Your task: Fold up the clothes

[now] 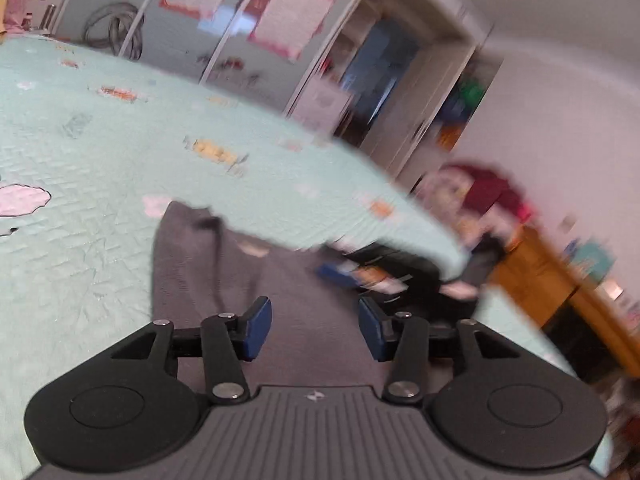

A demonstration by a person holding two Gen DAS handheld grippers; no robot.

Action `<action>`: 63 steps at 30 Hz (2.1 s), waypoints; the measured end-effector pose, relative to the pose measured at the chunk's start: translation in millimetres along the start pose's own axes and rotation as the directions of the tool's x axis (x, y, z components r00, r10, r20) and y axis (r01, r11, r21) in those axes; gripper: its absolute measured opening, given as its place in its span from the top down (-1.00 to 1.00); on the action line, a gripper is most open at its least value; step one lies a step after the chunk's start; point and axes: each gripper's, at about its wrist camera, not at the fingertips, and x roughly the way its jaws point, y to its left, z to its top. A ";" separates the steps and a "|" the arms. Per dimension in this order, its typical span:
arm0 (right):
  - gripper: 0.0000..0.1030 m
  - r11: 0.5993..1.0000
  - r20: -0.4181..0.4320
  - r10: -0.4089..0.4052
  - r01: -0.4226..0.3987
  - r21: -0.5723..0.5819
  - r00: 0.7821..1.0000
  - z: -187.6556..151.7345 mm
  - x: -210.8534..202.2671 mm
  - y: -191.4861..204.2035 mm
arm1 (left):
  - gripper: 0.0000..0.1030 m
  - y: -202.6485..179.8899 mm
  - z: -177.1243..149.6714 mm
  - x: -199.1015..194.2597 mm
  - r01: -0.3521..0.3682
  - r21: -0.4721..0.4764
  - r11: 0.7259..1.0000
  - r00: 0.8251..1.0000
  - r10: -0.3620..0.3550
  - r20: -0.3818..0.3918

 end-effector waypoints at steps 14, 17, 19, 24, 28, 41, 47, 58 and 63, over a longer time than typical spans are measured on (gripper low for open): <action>0.33 0.996 0.004 0.078 -0.078 0.047 0.997 -0.6 -4.1 -3.2 | 0.04 61.5 35.3 10.9 0.068 -0.209 0.976 0.989 -0.038 0.141; 0.33 0.996 0.005 0.080 -0.081 0.049 0.997 0.6 -2.5 -2.5 | 0.10 76.0 41.0 51.2 0.055 -0.241 0.969 0.995 -0.034 0.089; 0.33 0.996 0.009 0.079 -0.079 0.051 0.997 0.6 -1.9 -2.9 | 0.33 75.5 40.1 80.0 0.015 -0.190 0.982 1.000 -0.016 -0.005; 0.33 0.996 0.006 0.079 -0.080 0.045 0.997 -0.3 -2.3 -2.0 | 0.32 71.3 43.5 87.9 -0.020 -0.148 0.989 1.000 0.017 -0.019; 0.33 0.996 0.005 0.077 -0.077 0.038 0.997 -0.6 -3.1 -0.2 | 0.24 71.1 44.5 58.1 0.018 -0.173 0.985 0.996 -0.004 0.085; 0.04 1.000 0.095 0.000 0.000 0.005 0.995 7.7 -19.5 2.0 | -0.08 36.9 91.8 102.7 -0.089 0.257 0.962 0.995 0.098 -0.020; 0.05 1.000 0.076 0.016 -0.017 0.011 0.997 7.3 -15.6 -1.8 | -0.09 53.6 112.5 147.7 -0.089 0.303 0.949 0.976 0.144 -0.164; 0.05 0.998 0.013 0.010 -0.009 -0.068 1.000 2.9 -4.2 8.9 | -0.15 68.2 111.0 150.2 -0.005 0.199 0.980 0.974 0.049 -0.219; 0.28 0.987 0.005 -0.052 0.052 -0.153 0.999 -0.8 0.0 20.7 | 0.77 55.1 105.7 141.5 -0.092 0.334 0.938 0.977 0.150 -0.152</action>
